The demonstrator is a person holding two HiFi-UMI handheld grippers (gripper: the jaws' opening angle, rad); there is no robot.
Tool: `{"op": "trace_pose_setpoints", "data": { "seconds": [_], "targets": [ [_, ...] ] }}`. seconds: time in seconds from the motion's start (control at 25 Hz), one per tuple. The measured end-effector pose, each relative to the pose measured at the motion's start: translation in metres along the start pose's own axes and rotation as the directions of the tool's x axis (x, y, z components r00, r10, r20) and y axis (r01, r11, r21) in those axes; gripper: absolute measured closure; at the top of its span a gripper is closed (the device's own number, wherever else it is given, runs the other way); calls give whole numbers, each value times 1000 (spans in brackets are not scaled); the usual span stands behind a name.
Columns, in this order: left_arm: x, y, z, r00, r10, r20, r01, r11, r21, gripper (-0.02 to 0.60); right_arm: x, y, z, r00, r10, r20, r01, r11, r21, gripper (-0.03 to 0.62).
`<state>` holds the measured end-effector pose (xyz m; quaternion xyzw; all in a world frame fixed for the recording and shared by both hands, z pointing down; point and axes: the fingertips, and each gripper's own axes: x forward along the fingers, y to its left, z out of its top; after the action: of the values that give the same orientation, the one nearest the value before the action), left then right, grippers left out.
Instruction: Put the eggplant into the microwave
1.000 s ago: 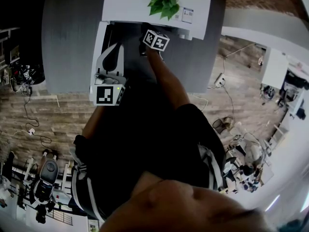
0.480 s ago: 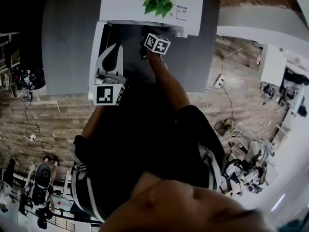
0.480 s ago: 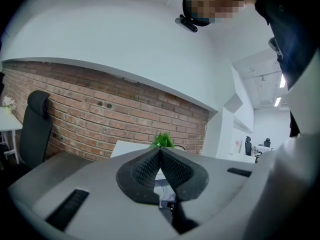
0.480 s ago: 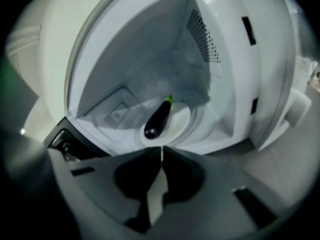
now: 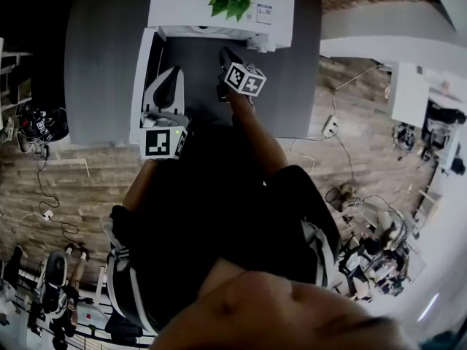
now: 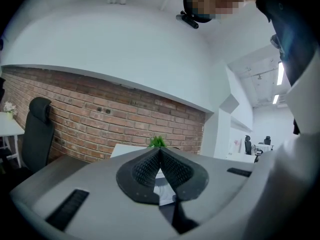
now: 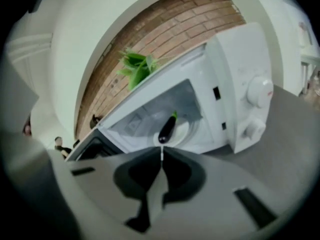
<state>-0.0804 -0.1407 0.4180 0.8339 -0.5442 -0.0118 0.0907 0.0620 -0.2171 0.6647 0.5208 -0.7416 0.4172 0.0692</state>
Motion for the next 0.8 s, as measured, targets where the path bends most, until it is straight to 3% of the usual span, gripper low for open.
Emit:
{"op": "trace_pose_setpoints", "data": {
  "seconds": [0.8],
  "targets": [
    [-17,-26,-2,1000,-27,12,26,1000,12,545,-158,59,53,971,105,215,-59,976,-208,559]
  ]
}}
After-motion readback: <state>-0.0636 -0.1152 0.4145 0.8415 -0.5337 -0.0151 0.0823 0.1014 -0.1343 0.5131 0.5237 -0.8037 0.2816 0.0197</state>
